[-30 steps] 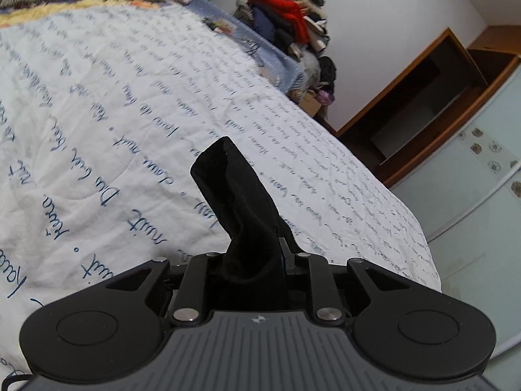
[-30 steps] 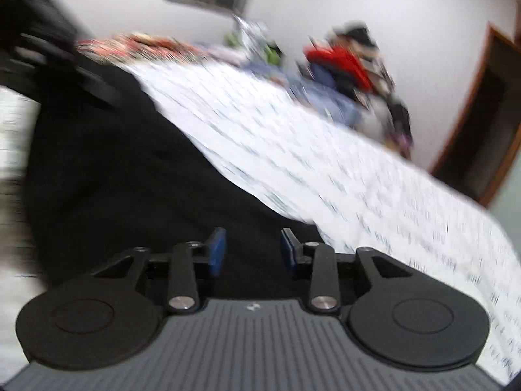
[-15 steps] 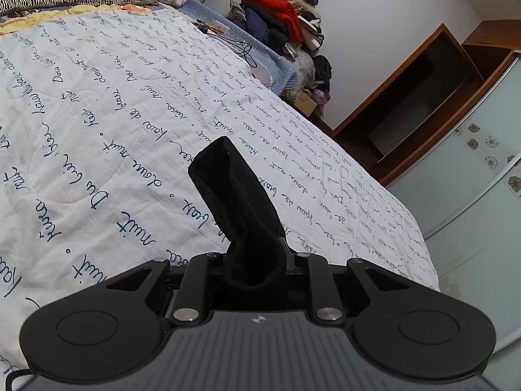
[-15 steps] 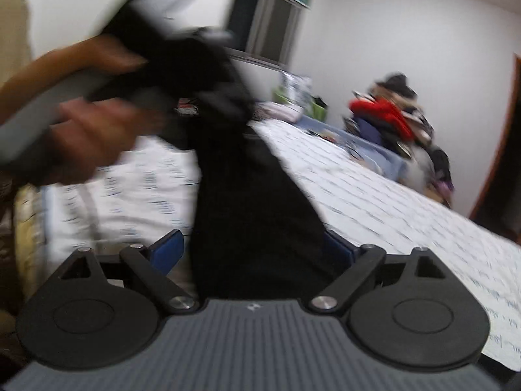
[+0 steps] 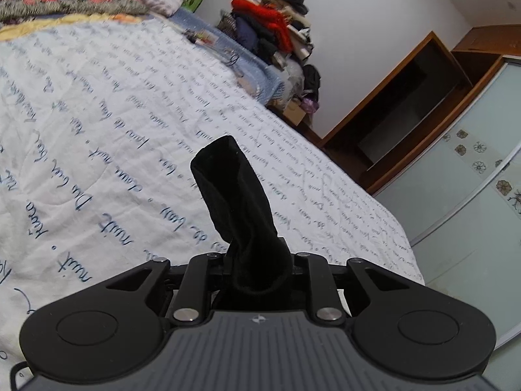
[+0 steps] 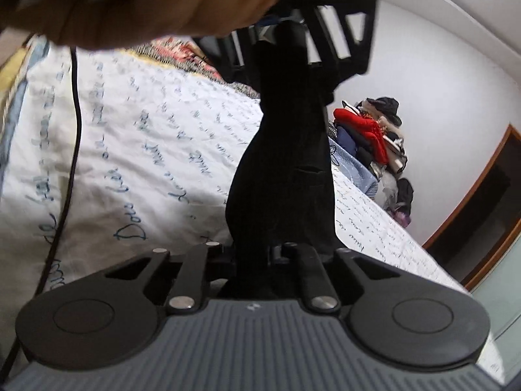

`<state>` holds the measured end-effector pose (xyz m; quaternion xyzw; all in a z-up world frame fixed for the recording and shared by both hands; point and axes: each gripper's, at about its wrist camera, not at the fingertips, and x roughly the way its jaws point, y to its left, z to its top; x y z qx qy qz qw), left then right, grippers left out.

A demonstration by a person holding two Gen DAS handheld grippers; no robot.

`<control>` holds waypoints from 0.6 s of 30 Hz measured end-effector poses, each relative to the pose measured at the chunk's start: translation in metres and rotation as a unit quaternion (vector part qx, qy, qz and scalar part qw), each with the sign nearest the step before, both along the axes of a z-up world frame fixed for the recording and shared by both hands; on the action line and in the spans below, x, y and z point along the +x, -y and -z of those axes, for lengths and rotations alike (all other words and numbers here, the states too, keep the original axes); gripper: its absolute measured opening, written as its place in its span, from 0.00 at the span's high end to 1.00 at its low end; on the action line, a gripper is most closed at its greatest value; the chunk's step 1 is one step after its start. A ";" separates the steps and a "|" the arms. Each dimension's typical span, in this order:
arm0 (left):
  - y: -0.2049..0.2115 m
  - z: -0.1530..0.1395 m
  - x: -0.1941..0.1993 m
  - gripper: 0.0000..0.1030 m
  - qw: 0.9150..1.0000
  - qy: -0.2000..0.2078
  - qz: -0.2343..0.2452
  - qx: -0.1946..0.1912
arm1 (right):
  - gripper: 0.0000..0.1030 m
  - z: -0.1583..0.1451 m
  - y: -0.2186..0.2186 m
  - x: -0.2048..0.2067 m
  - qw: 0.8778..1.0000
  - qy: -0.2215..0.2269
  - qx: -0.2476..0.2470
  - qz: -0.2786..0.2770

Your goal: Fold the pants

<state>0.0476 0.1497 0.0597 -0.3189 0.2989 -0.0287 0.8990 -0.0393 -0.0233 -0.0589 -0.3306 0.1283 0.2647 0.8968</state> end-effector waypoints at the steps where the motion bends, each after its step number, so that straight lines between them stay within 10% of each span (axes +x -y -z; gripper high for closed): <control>1: 0.004 -0.004 -0.001 0.80 1.000 0.006 0.002 0.004 | 0.88 -0.005 0.007 0.003 1.000 -0.006 0.016 0.003; 18: 0.138 -0.051 0.001 0.80 0.988 0.076 0.122 0.049 | 0.89 -0.063 0.127 -0.013 0.988 0.025 0.120 0.093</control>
